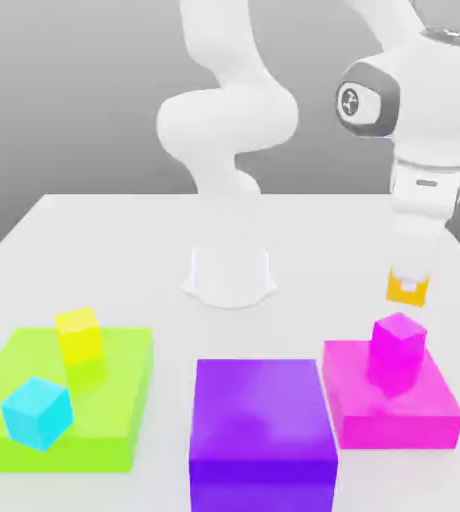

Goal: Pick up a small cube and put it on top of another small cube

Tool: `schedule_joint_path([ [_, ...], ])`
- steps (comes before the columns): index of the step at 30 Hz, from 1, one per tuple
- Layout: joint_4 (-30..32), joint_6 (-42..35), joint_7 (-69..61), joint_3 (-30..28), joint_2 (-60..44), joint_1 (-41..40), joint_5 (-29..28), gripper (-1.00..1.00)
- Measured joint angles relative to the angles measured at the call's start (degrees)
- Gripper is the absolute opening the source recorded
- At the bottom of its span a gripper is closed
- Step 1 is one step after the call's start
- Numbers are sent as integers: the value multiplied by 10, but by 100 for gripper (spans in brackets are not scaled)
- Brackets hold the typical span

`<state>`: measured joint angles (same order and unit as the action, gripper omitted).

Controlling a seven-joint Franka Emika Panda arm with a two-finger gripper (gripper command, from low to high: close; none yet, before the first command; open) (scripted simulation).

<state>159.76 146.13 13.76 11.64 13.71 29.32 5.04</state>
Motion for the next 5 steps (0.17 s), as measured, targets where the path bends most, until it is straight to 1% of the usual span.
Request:
schedule_joint_path([
  [2, 8, 47, 7, 4, -39, -3, -9, -100],
  [3, 11, 62, 10, 5, -52, -3, -12, 100],
  [5, 11, 62, 10, 5, -52, -3, -12, 100],
])
